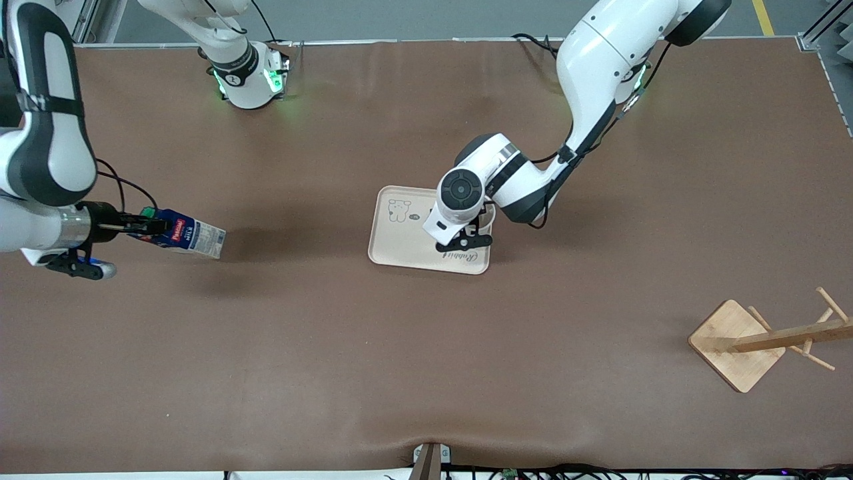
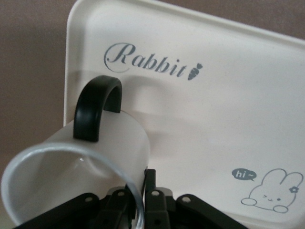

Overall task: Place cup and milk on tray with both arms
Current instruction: 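Release the mug on the tray while the right gripper carries the milk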

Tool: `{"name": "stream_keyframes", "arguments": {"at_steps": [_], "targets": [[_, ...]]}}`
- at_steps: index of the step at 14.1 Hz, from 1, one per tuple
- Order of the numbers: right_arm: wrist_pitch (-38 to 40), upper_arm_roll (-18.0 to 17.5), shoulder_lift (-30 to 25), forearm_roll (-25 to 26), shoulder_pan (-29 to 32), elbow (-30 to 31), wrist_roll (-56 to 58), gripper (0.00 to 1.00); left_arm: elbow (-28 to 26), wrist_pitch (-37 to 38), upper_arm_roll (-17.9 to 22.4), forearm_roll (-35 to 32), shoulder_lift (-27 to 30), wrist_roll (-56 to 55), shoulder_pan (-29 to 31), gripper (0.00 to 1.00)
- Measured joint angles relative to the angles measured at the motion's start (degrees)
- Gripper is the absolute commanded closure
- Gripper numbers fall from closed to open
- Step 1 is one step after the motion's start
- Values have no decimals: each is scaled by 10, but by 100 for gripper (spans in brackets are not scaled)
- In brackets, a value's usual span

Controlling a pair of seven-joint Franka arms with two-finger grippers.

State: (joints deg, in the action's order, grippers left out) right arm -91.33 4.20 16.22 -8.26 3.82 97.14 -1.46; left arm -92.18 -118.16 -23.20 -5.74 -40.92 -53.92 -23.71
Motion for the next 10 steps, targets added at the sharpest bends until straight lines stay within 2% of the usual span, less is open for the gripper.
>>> {"name": "stream_keyframes", "arguments": {"at_steps": [2, 3, 7, 10], "targets": [[10, -1, -1, -3, -14, -35, 0, 100, 7, 0, 2, 0, 0, 0, 0, 25], [10, -1, -1, -5, -23, -45, 0, 100, 14, 0, 2, 0, 0, 0, 1, 0], [10, -4, -1, -25, -81, -64, -35, 100, 56, 2, 4, -1, 8, 0, 12, 0], [10, -7, 0, -39, -145, -65, -130, 100, 72, 33, 31, -4, 52, 1, 31, 0]]}}
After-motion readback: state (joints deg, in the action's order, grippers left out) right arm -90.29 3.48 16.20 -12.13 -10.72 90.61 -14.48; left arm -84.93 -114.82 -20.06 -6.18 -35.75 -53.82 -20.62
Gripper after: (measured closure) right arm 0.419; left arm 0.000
